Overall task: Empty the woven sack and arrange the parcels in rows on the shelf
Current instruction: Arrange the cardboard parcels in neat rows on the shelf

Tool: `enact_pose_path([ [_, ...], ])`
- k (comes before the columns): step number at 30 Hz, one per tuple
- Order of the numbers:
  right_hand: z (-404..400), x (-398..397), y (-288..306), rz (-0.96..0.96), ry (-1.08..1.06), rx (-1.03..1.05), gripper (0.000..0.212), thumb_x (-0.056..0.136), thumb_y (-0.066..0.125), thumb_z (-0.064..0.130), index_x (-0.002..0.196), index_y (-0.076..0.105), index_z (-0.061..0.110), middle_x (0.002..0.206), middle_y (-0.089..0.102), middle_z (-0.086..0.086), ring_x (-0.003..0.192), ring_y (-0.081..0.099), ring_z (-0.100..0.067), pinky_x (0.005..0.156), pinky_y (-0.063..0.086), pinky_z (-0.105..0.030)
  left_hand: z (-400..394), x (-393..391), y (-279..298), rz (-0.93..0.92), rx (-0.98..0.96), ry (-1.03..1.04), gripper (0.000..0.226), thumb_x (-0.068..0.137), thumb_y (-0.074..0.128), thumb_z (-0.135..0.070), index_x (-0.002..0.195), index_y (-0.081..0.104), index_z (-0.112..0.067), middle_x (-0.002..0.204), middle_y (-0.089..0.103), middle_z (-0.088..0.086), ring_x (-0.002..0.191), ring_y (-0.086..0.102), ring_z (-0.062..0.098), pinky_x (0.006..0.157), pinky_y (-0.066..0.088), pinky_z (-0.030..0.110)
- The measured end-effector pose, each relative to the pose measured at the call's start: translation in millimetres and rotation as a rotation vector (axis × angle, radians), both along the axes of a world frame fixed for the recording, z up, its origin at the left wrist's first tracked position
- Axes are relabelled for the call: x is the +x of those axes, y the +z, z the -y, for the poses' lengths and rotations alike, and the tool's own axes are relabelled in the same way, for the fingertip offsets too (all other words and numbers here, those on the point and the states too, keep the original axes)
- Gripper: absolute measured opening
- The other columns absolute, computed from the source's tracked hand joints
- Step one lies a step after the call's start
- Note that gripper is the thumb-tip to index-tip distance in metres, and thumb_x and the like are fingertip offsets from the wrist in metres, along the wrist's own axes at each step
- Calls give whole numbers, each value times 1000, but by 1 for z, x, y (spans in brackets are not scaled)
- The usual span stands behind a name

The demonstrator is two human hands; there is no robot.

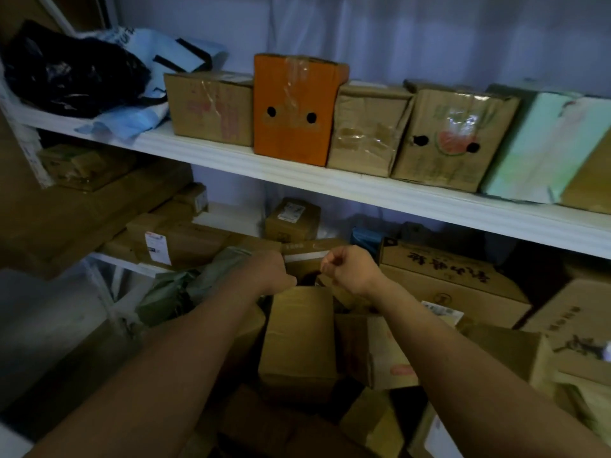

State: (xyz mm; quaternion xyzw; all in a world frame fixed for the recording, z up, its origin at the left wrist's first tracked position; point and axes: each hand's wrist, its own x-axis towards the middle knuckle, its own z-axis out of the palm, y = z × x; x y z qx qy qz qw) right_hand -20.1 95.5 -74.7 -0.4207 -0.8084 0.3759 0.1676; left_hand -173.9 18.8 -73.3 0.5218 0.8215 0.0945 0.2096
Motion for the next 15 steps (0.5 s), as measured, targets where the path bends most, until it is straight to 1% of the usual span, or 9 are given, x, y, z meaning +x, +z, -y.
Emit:
enact_pose_path([
  [1, 1, 11, 0, 10, 2, 9, 17, 91, 58, 13, 76, 60, 23, 82, 62, 4, 82, 58, -10, 76, 46, -25, 1, 10, 0, 26, 19, -9, 24, 88, 56, -33, 92, 68, -13, 90, 66, 4, 83, 60, 18, 70, 46, 29],
  [2, 2, 21, 1, 19, 2, 19, 18, 91, 57, 14, 76, 60, 23, 82, 62, 4, 82, 59, -10, 75, 46, -23, -1, 22, -1, 43, 22, -18, 25, 88, 57, -34, 92, 68, -11, 91, 66, 6, 84, 61, 19, 72, 49, 31],
  [4, 1, 44, 3, 35, -15, 38, 18, 91, 56, 17, 75, 61, 23, 82, 64, 4, 79, 59, -7, 67, 43, -19, 2, 48, 1, 56, 37, -58, 27, 88, 56, -34, 93, 68, -9, 93, 67, 7, 88, 63, 22, 80, 53, 36],
  [7, -4, 79, 6, 67, -44, 56, 16, 91, 58, 19, 77, 63, 24, 80, 64, 6, 76, 58, -4, 64, 41, -20, 5, 79, 0, 91, 53, -88, 29, 90, 55, -34, 100, 67, -9, 100, 66, 7, 96, 61, 23, 88, 51, 38],
  [8, -6, 89, 6, 64, -50, 46, 14, 91, 58, 19, 79, 64, 22, 80, 64, 5, 77, 59, -5, 64, 42, -20, 6, 90, 1, 104, 54, -95, 27, 90, 56, -33, 96, 66, -8, 97, 64, 7, 95, 60, 22, 86, 50, 37],
  [10, -6, 109, 5, 40, -72, 25, 12, 91, 57, 18, 84, 66, 18, 85, 66, 1, 83, 62, -10, 67, 45, -21, 5, 113, 0, 100, 67, -103, 23, 91, 55, -29, 78, 61, -11, 86, 61, 8, 90, 60, 23, 84, 49, 36],
  [11, -6, 119, 4, 33, -83, 30, 12, 91, 57, 18, 82, 65, 19, 86, 66, 1, 85, 62, -12, 71, 47, -23, 3, 124, 0, 95, 79, -107, 23, 91, 56, -27, 74, 58, -12, 86, 62, 9, 90, 61, 23, 86, 50, 37],
  [12, -7, 128, 3, 31, -91, 40, 14, 91, 58, 17, 79, 64, 21, 86, 66, 1, 87, 62, -13, 75, 49, -26, 1, 133, 0, 98, 93, -102, 22, 91, 56, -24, 74, 59, -11, 89, 64, 11, 92, 61, 24, 89, 51, 38],
  [15, -13, 156, 0, 53, -118, 72, 14, 90, 60, 18, 77, 63, 23, 90, 68, 0, 90, 62, -14, 83, 51, -32, -8, 162, 0, 156, 154, -70, 18, 90, 57, -23, 89, 66, -7, 98, 66, 11, 95, 61, 23, 92, 50, 42],
])
